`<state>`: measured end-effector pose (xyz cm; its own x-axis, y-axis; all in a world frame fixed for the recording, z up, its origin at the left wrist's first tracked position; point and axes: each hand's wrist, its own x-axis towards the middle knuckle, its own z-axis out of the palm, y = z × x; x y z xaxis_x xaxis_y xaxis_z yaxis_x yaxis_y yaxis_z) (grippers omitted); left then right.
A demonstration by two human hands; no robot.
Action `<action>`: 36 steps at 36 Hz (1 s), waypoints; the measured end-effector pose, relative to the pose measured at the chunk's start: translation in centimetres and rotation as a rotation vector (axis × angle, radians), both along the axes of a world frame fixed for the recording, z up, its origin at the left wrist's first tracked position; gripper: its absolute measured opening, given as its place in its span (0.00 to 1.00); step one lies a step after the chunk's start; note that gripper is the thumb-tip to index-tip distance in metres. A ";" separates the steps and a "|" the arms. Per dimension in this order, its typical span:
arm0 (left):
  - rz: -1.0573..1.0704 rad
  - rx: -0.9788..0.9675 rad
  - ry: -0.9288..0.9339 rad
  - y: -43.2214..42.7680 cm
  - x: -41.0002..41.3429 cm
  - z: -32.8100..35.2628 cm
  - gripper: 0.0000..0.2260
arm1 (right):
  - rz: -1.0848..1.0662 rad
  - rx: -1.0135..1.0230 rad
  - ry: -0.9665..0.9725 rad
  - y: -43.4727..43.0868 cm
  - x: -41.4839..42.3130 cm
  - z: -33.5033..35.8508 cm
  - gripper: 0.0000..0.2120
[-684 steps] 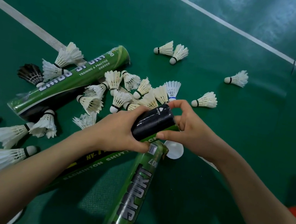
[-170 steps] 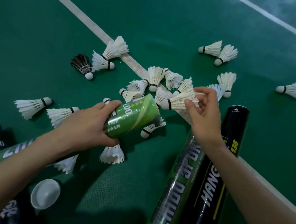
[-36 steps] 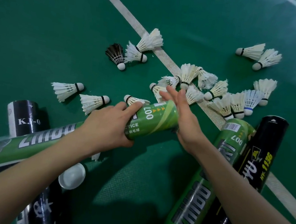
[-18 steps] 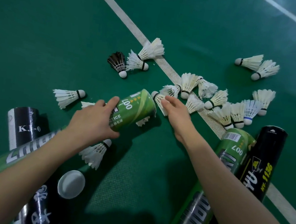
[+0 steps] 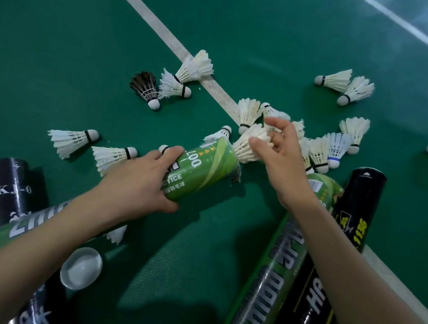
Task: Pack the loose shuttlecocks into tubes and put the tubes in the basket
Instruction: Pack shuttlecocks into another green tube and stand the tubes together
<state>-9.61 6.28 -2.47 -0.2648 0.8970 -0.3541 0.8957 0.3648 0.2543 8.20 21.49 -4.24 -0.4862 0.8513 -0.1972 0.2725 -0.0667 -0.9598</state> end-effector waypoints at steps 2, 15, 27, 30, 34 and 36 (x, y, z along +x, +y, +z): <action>-0.023 0.007 -0.010 0.2 0.5 0.1 0.43 | 0.062 0.014 -0.015 -0.3 0.4 0.2 0.17; -0.058 0.038 0.042 1.7 2.6 0.7 0.41 | 0.171 -0.052 0.005 -2.6 1.4 0.2 0.16; -0.014 -0.008 0.024 4.2 3.8 -0.7 0.43 | -0.024 0.202 -0.377 2.6 2.7 -1.9 0.16; -0.043 -0.015 0.043 4.3 4.0 -0.9 0.43 | 0.077 0.489 -0.787 5.5 3.9 -3.5 0.21; -0.074 -0.048 0.036 4.1 4.1 -1.1 0.43 | 0.185 0.589 -1.115 6.9 4.3 -4.8 0.30; -0.068 -0.054 0.022 3.9 4.0 -1.1 0.43 | 0.186 0.624 -1.184 6.7 4.2 -5.2 0.29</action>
<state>-5.63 10.21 -3.59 -0.2122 0.8928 -0.3972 0.9238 0.3158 0.2163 12.37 28.22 -9.42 -0.4118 0.8928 -0.1825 0.9081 0.4187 -0.0004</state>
